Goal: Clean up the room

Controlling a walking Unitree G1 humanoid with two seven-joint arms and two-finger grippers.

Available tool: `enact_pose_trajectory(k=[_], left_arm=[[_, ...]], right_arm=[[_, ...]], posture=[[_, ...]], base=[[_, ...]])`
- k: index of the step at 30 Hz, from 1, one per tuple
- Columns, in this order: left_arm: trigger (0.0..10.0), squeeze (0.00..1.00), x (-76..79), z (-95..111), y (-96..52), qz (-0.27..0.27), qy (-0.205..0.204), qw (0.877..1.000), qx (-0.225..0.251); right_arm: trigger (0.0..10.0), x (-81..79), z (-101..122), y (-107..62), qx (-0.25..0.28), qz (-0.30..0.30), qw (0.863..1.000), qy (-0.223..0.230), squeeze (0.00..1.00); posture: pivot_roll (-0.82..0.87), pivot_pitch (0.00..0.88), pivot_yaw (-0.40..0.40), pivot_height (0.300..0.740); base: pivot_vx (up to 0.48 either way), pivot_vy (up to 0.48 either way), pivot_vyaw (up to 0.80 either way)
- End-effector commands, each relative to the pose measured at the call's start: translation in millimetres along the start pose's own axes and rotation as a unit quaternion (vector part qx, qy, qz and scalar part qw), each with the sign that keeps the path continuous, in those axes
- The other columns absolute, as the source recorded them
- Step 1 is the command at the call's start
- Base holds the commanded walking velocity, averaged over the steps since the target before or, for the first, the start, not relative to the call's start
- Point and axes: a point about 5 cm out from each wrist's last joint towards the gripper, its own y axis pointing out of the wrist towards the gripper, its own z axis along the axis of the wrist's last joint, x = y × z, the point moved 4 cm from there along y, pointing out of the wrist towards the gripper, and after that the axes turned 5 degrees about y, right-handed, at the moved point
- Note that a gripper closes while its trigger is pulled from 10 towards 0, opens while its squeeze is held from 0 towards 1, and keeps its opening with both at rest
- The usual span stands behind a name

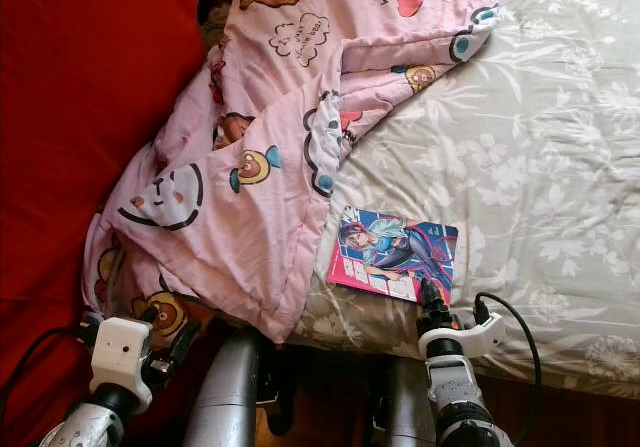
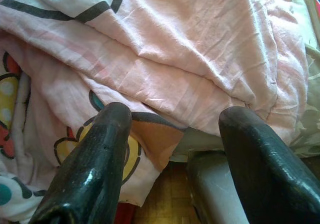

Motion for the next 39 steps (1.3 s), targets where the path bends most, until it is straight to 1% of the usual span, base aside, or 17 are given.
enact_pose_trajectory(k=[1,6,13,17,22,26,28,29,30,31,32,33,34,35,38,39], left_arm=[[10.0,0.0,0.7,-15,-4.5,0.001,0.003,1.0,-0.026],[10.0,0.0,1.2,-16,0.7,0.002,0.003,1.0,-0.024],[10.0,0.0,-0.5,-16,12.0,0.009,0.002,1.0,-0.015],[10.0,0.0,-0.7,-16,15.3,0.01,0.002,1.0,-0.013],[10.0,0.0,0.6,-22,25.1,0.015,0.001,1.0,-0.015],[10.0,0.0,-0.3,-25,31.7,0.02,0.002,1.0,-0.016],[10.0,0.0,-1.8,-27,36.2,0.025,0.002,1.0,-0.016],[10.0,0.0,-1.8,-27,36.2,0.025,0.002,1.0,-0.016],[10.0,0.0,-3.6,-29,39.2,0.031,0.0,0.999,-0.017],[10.0,0.0,-4.9,-32,42.6,0.037,-0.005,0.999,-0.02],[10.0,0.0,-7.5,-39,46.1,0.053,-0.021,0.998,-0.027],[10.0,0.0,-7.7,-41,47.6,0.056,-0.026,0.998,-0.03],[10.0,0.0,-7.8,-43,49.3,0.062,-0.032,0.997,-0.032],[10.0,0.0,-7.8,-43,49.3,0.062,-0.032,0.997,-0.032],[10.0,0.0,-7.0,-47,54.3,0.067,-0.037,0.996,-0.035],[10.0,0.0,-6.2,-51,58.1,0.071,-0.047,0.996,-0.042]], right_arm=[[0.0,4.3,-8,-3.5,-0.004,-0.001,1.0,0.016,0.0],[0.0,-0.7,-12,-1.5,-0.004,0.011,1.0,0.023,0.0],[0.0,-16.2,-15,6.5,-0.003,0.039,0.999,0.03,0.0],[0.0,-19.1,-12,8.1,0.002,0.044,0.998,0.034,0.0],[0.0,-25.1,-5,11.5,0.014,0.053,0.998,0.035,0.0],[0.0,-30.2,-1,14.4,0.018,0.059,0.998,0.026,0.0],[0.0,-36.3,4,17.1,0.025,0.069,0.997,0.014,0.0],[0.0,-36.3,4,17.1,0.025,0.069,0.997,0.014,0.0],[0.0,-40.3,7,19.0,0.031,0.072,0.997,-0.01,0.0],[0.0,-44.3,7,20.8,0.029,0.074,0.996,-0.045,0.0],[0.0,-54.8,4,22.9,0.025,0.092,0.987,-0.128,0.0],[0.0,-58.1,3,23.4,0.025,0.098,0.984,-0.148,0.0],[0.0,-64.9,4,22.8,0.027,0.119,0.976,-0.18,0.0],[0.0,-64.9,4,22.8,0.027,0.119,0.976,-0.18,0.0],[0.0,-68.6,8,21.4,0.033,0.129,0.969,-0.209,0.0],[10.0,-71.0,10,19.2,0.038,0.134,0.958,-0.252,0.0]], posture=[[0.25,0.397,0.1,0.64],[0.24,0.372,0.092,0.64],[0.22,0.314,0.079,0.64],[0.22,0.293,0.074,0.64],[0.2,0.244,0.062,0.64],[0.19,0.213,0.05,0.64],[0.18,0.18,0.036,0.64],[0.18,0.18,0.036,0.64],[0.17,0.157,0.024,0.64],[0.16,0.138,0.013,0.64],[0.14,0.102,0.0,0.64],[0.13,0.096,-0.002,0.64],[0.13,0.08,-0.01,0.64],[0.13,0.08,-0.01,0.64],[0.11,0.05,-0.016,0.64],[0.1,0.022,-0.023,0.64]], base=[[0.0,0.0,0.0],[0.0,0.0,0.0],[0.0,0.0,0.0],[0.0,0.0,0.0],[0.0,0.0,0.0],[0.0,0.0,0.0],[0.0,0.0,0.0],[0.0,0.0,0.0],[0.0,0.0,0.0],[0.0,0.0,0.0],[0.0,0.0,0.0],[0.0,0.0,0.0],[0.0,0.0,0.0],[0.0,0.0,0.0],[0.0,0.0,0.0],[0.0,0.0,0.0]])
